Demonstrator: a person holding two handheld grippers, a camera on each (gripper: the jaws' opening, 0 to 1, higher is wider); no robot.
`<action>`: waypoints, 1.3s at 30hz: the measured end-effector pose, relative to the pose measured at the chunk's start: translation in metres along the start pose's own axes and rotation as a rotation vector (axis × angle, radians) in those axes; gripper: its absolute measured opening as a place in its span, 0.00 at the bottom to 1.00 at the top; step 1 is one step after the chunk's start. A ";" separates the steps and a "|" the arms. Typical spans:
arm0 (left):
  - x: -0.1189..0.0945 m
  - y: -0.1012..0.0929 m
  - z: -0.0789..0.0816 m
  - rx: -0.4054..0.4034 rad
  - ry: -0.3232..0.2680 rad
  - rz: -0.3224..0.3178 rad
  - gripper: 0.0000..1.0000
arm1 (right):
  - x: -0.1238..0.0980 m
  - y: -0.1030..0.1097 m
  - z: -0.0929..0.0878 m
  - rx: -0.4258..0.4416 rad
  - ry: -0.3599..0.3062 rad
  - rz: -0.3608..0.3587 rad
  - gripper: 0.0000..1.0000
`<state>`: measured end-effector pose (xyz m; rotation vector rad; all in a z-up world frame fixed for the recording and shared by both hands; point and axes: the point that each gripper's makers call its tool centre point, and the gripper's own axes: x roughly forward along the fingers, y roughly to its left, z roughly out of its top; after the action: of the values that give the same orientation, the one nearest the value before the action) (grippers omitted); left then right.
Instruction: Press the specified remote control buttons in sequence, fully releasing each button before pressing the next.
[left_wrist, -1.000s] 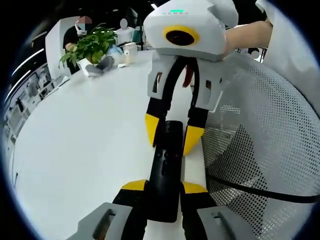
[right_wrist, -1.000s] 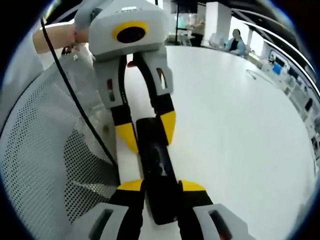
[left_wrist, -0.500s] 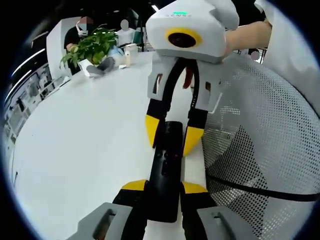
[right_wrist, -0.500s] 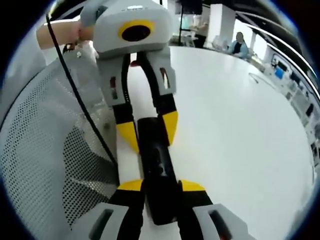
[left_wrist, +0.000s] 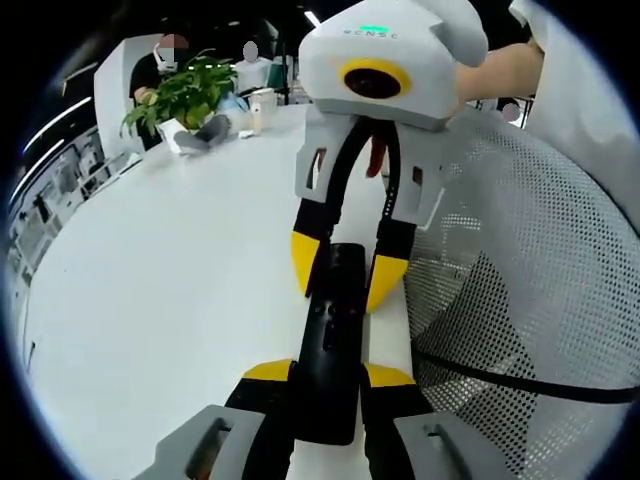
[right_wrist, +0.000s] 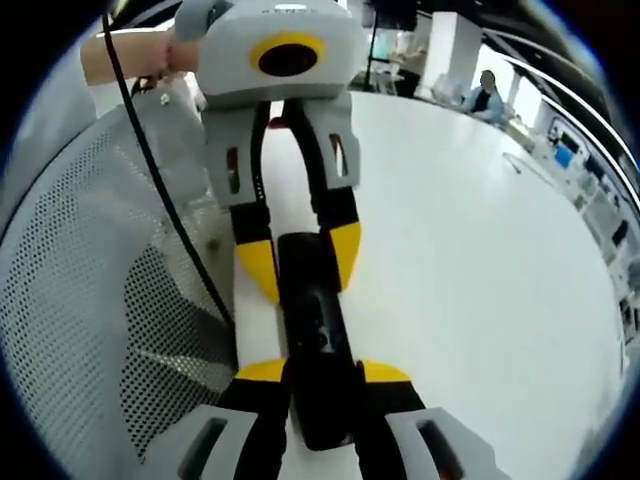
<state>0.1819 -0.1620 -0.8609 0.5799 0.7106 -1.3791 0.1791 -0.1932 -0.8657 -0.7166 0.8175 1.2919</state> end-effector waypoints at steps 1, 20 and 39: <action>0.000 0.000 0.000 0.000 0.000 0.000 0.24 | 0.000 0.000 0.000 0.002 0.000 0.000 0.23; 0.000 -0.001 0.002 0.003 -0.034 0.033 0.24 | 0.000 0.000 -0.001 0.001 -0.001 -0.002 0.22; 0.007 0.001 0.010 -0.054 -0.084 0.090 0.35 | 0.001 0.000 0.001 0.025 -0.009 -0.012 0.22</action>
<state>0.1843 -0.1741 -0.8598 0.5029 0.6448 -1.2899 0.1789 -0.1923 -0.8658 -0.6942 0.8193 1.2714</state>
